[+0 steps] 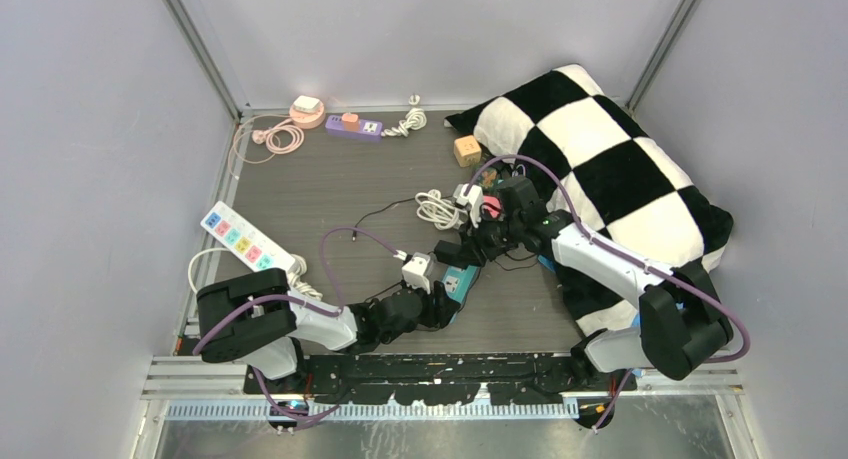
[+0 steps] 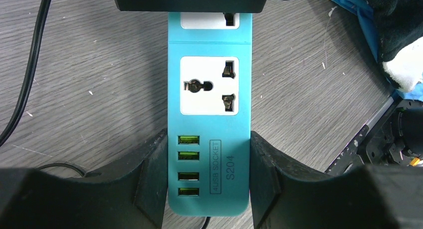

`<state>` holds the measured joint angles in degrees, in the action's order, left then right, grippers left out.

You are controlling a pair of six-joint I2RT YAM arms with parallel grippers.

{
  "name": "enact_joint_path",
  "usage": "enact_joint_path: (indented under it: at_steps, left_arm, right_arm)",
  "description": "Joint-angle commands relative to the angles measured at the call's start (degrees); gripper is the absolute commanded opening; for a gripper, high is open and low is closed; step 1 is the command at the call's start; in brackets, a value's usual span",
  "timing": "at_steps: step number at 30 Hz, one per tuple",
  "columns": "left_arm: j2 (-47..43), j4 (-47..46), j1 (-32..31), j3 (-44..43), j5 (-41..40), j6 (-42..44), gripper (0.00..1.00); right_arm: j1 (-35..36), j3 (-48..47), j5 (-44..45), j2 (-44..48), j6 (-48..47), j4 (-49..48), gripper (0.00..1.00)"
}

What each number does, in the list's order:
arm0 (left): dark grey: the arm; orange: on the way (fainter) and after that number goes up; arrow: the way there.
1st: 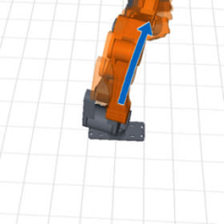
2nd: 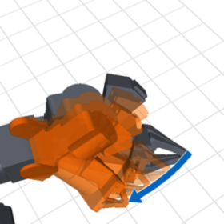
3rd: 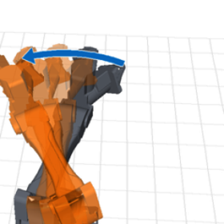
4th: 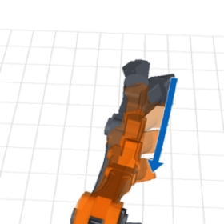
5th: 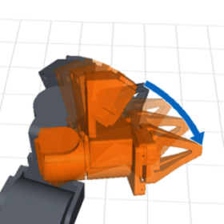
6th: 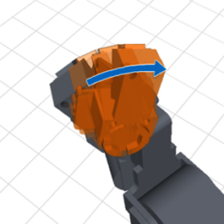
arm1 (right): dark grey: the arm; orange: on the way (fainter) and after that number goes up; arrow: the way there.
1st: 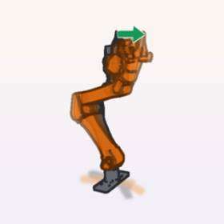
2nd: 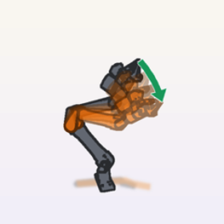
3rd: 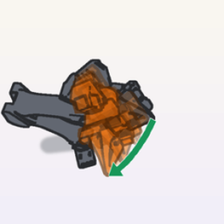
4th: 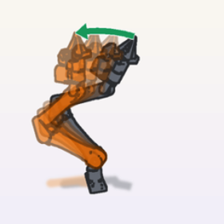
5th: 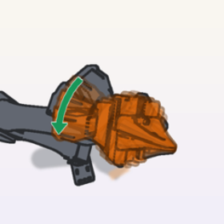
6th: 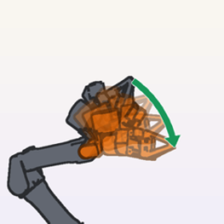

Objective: Pull the plug off the socket
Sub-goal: Remove the plug from the socket.

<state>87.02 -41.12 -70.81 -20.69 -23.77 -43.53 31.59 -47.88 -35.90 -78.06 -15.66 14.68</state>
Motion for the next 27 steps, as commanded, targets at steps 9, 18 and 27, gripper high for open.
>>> enact_joint_path:
  at_steps: [9, 18, 27]
  left_arm:
    - [1.8, 2.7, 2.5, 0.3, -7.0, 0.3, 0.00]
    - [2.1, 2.8, 3.0, 0.0, -6.4, 0.2, 0.00]
    - [0.0, 3.0, 3.0, 1.5, -6.4, 0.1, 0.00]
  right_arm:
    - [9.9, -1.2, -10.1, 3.8, -2.3, 4.3, 0.01]
    - [9.0, -2.3, -9.7, 4.4, -2.0, 5.3, 0.01]
    - [4.0, -1.9, -10.8, 5.3, 1.2, 3.3, 0.01]
